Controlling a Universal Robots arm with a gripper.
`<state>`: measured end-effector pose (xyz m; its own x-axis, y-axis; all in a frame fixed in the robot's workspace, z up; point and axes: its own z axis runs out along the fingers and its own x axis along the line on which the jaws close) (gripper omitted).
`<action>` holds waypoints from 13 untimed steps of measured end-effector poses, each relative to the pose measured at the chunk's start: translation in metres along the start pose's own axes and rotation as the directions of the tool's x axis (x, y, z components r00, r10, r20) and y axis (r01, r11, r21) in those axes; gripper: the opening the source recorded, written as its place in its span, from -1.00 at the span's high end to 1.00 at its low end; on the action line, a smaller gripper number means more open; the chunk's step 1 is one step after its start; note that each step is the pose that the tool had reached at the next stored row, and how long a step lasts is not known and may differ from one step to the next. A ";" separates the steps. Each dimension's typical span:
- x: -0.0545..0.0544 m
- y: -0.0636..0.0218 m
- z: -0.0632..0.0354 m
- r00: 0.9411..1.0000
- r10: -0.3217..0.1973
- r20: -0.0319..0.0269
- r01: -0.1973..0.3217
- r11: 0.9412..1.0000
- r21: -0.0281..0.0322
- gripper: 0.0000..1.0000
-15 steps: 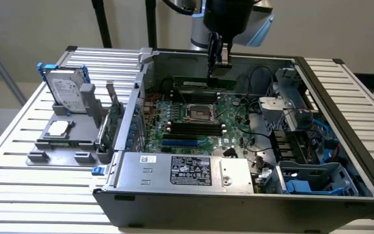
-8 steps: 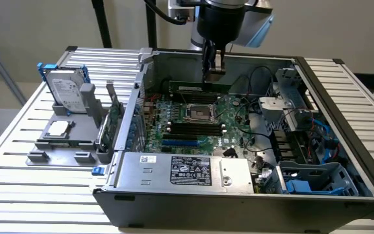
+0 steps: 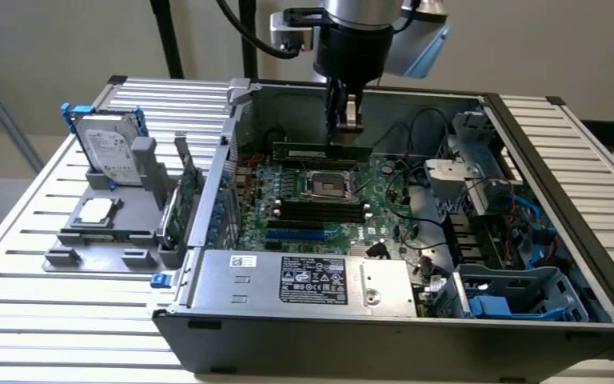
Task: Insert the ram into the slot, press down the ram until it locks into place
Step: 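Insert the ram into the slot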
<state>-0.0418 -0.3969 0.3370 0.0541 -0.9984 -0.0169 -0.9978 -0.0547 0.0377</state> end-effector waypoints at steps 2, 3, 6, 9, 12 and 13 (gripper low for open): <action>0.000 -0.0001 0.0037 1.000 -0.001 0.000 0.001 1.000 0.000 0.73; 0.000 -0.0002 0.0056 1.000 -0.001 0.000 0.001 1.000 0.000 0.73; 0.000 -0.0004 0.0109 1.000 -0.007 0.000 0.007 1.000 0.000 0.73; 0.000 -0.0020 0.0164 1.000 -0.013 -0.001 0.013 1.000 0.000 0.73; 0.001 -0.0059 0.0216 1.000 -0.015 -0.001 0.015 1.000 0.000 0.73; 0.001 -0.0076 0.0234 1.000 -0.015 -0.001 0.015 1.000 0.000 0.73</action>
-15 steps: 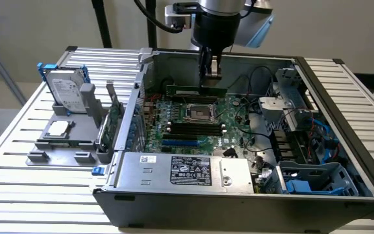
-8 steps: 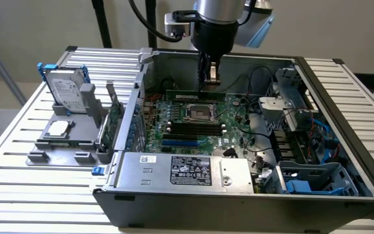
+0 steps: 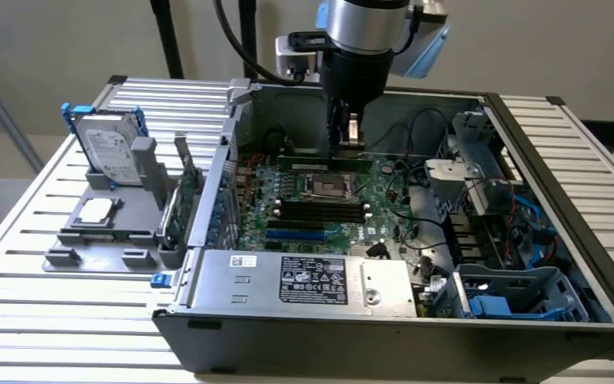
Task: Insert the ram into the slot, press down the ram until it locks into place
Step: 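Insert the ram into the slot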
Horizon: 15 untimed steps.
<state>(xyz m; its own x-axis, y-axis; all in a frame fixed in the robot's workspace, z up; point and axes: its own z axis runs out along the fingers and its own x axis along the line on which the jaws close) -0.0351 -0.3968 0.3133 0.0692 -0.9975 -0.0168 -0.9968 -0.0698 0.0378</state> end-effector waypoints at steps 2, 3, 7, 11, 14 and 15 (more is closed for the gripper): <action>0.000 -0.0025 0.0036 1.000 0.000 0.000 0.000 1.000 0.000 0.73; 0.000 -0.0030 0.0054 1.000 0.000 0.000 0.000 1.000 0.000 0.73; -0.001 -0.0038 0.0126 1.000 0.000 0.000 0.000 1.000 0.000 0.73; -0.002 -0.0044 0.0200 1.000 0.000 0.000 0.000 1.000 0.000 0.73; -0.002 -0.0047 0.0254 1.000 0.000 -0.001 0.000 1.000 0.000 0.73; -0.002 -0.0048 0.0271 1.000 0.000 -0.002 0.000 1.000 0.000 0.73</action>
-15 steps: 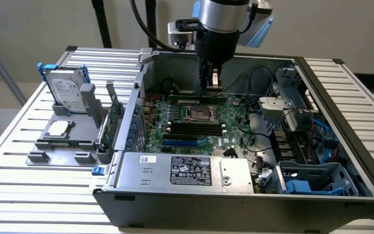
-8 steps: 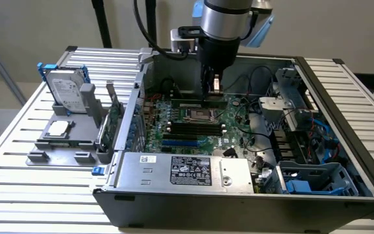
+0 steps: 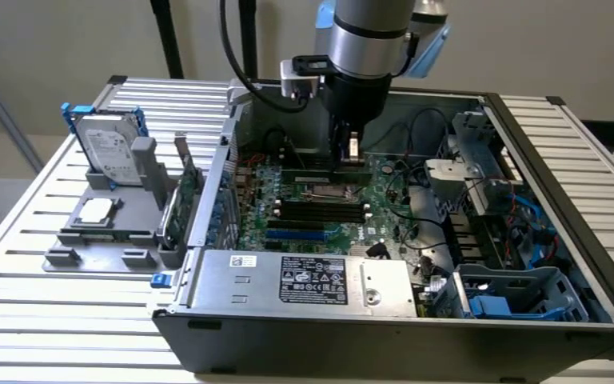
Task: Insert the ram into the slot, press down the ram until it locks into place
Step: 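Insert the ram into the slot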
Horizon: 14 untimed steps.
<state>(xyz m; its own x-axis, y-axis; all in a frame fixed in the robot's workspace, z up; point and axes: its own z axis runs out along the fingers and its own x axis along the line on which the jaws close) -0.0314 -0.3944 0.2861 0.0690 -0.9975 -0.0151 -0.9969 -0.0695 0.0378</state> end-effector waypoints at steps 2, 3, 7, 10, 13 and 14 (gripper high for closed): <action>0.000 -0.0002 0.0032 1.000 0.000 -0.003 0.000 1.000 0.000 0.73; 0.000 -0.0003 0.0046 1.000 0.000 -0.005 0.000 1.000 0.000 0.73; 0.000 -0.0004 0.0092 1.000 0.001 -0.014 -0.001 1.000 -0.001 0.73; 0.000 -0.0005 0.0114 1.000 0.003 -0.024 -0.003 1.000 -0.003 0.73; 0.000 -0.0006 0.0130 0.999 0.009 -0.037 -0.010 1.000 -0.006 0.73; 0.000 -0.0006 0.0137 0.999 0.012 -0.042 -0.012 1.000 -0.006 0.73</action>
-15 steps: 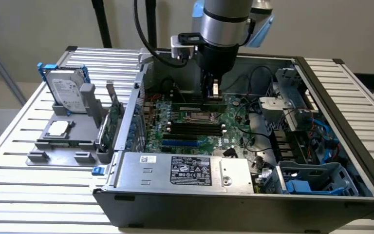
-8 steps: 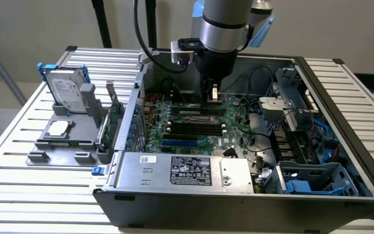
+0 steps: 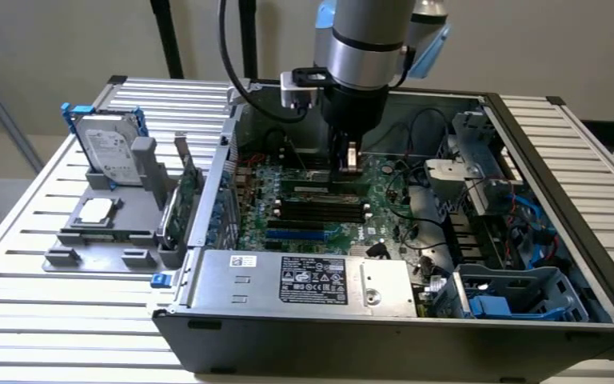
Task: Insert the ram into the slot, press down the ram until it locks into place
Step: 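Insert the ram into the slot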
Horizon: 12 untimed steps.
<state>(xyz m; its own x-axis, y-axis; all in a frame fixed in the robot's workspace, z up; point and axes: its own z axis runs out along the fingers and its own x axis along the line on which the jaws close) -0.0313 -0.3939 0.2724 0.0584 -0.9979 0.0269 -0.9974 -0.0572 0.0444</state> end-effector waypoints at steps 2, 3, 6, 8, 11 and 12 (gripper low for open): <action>-0.001 -0.0003 0.0017 1.000 0.005 -0.006 -0.005 1.000 -0.001 0.73; -0.002 -0.0005 0.0028 1.000 0.007 -0.007 -0.007 1.000 -0.002 0.73; -0.004 -0.0012 0.0069 1.000 0.008 -0.008 -0.008 1.000 -0.006 0.73; -0.006 -0.0016 0.0103 1.000 0.008 -0.008 -0.008 1.000 -0.007 0.73; -0.008 -0.0023 0.0158 1.000 0.008 -0.008 -0.008 1.000 -0.008 0.73; -0.008 -0.0024 0.0176 1.000 0.008 -0.008 -0.008 1.000 -0.009 0.73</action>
<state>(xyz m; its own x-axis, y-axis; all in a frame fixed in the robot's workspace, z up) -0.0302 -0.3865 0.2545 0.0507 -0.9981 0.0354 -0.9974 -0.0487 0.0528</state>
